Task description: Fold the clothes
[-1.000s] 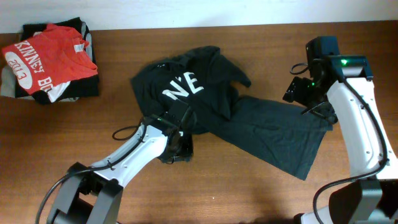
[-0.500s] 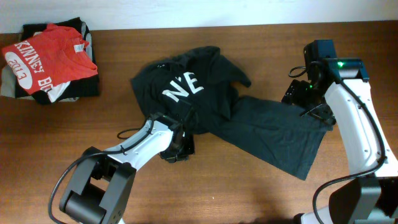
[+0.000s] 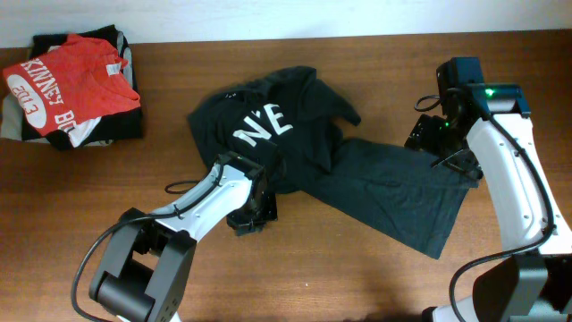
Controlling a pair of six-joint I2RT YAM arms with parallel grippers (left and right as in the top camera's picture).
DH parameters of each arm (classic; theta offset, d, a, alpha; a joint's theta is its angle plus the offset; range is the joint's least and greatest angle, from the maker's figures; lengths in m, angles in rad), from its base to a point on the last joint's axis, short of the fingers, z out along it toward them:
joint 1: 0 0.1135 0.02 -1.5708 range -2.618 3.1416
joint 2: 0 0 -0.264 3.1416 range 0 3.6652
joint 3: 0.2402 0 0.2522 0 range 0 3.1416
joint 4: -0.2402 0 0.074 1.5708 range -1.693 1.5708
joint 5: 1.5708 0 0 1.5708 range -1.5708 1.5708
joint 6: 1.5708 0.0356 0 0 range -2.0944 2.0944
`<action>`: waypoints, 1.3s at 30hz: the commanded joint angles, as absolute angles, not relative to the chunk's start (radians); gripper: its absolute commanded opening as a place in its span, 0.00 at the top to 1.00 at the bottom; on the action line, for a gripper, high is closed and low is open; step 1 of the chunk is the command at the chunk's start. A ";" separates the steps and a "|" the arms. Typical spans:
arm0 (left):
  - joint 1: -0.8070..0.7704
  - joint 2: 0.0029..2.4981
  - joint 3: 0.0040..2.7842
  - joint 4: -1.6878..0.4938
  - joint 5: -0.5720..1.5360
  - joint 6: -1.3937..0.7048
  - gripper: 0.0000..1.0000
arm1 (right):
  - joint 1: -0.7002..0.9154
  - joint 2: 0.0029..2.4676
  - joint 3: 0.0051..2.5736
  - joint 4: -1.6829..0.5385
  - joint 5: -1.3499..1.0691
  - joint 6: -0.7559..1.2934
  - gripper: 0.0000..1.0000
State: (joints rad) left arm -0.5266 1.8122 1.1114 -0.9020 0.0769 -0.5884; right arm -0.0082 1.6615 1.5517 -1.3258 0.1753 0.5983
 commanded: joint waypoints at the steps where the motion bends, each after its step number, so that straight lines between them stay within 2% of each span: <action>1: -0.527 1.821 1.129 -0.907 0.061 -0.571 0.81 | -0.014 1.663 1.541 -1.323 0.195 0.599 0.01; 4: -0.528 1.821 1.127 -0.906 0.062 -0.571 0.74 | -0.014 1.663 1.541 -1.323 0.195 0.599 0.01; 8: -0.530 1.823 1.116 -0.891 0.061 -0.571 0.75 | -0.014 1.663 1.541 -1.322 0.195 0.599 0.01; 15: -0.529 1.823 1.116 -0.891 0.036 -0.571 0.99 | -0.014 1.663 1.541 -1.319 0.195 0.599 0.01; 26: -0.529 1.806 1.179 -0.967 0.036 -0.558 1.00 | -0.014 1.663 1.541 -1.336 0.194 0.599 0.02; 32: -0.521 1.632 1.222 -1.016 -0.054 -0.544 1.00 | -0.013 1.663 1.525 -1.353 0.131 0.599 0.02; 37: -0.444 1.547 1.222 -1.107 -0.171 -0.545 1.00 | -0.013 1.663 1.385 -1.318 0.079 0.599 0.01; 39: -0.350 1.529 1.222 -1.145 -0.204 -0.545 1.00 | -0.013 1.663 1.299 -1.283 0.035 0.599 0.01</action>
State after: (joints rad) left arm -0.4480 1.5673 1.2091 -1.1110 -0.1074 -0.5602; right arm -0.0078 1.6619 1.3731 -1.3018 0.0891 0.5980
